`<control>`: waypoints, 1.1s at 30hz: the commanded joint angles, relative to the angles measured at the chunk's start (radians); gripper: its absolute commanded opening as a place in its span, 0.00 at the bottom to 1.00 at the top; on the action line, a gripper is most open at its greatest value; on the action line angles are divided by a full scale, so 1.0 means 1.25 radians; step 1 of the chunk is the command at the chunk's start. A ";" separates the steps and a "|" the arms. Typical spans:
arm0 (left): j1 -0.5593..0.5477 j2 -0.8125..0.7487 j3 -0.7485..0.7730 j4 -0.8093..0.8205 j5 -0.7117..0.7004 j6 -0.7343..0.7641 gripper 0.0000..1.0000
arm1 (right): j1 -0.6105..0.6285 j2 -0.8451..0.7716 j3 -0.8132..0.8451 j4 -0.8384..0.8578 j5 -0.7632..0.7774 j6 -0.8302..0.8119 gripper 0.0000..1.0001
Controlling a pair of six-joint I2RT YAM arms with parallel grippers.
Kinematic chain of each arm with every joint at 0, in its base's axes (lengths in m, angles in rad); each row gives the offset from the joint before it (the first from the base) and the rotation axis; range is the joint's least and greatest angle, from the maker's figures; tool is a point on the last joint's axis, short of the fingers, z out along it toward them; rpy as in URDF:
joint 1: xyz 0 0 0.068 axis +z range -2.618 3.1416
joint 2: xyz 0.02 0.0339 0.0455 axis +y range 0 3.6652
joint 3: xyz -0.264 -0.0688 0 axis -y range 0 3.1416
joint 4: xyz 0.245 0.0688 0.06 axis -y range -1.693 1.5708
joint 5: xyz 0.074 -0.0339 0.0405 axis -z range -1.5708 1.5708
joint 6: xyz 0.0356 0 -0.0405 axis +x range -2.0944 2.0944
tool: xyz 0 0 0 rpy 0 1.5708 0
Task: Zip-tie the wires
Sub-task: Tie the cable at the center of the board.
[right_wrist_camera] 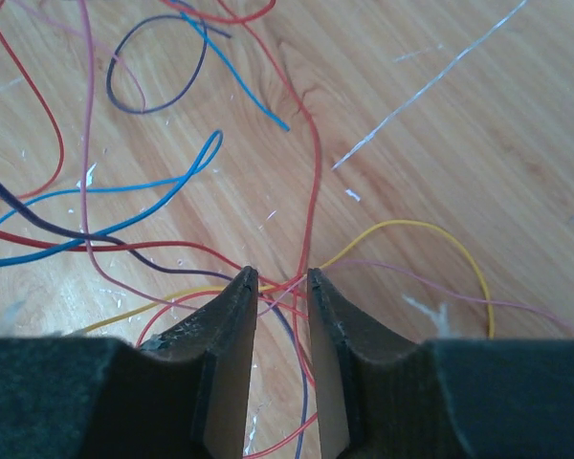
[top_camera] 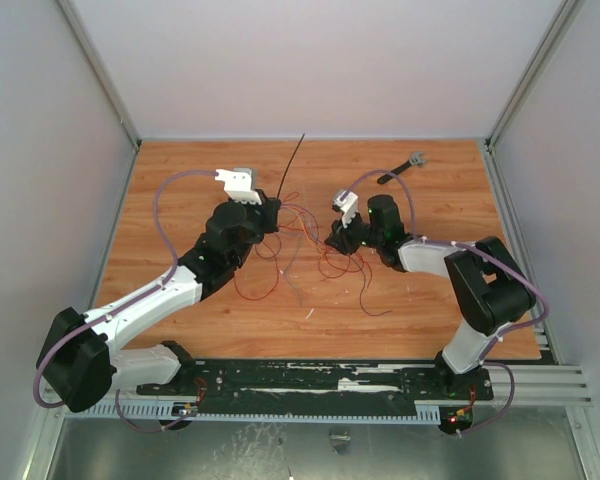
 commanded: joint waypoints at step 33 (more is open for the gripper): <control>0.005 -0.010 0.029 0.020 0.026 -0.013 0.00 | 0.051 0.100 0.037 0.078 -0.078 -0.009 0.32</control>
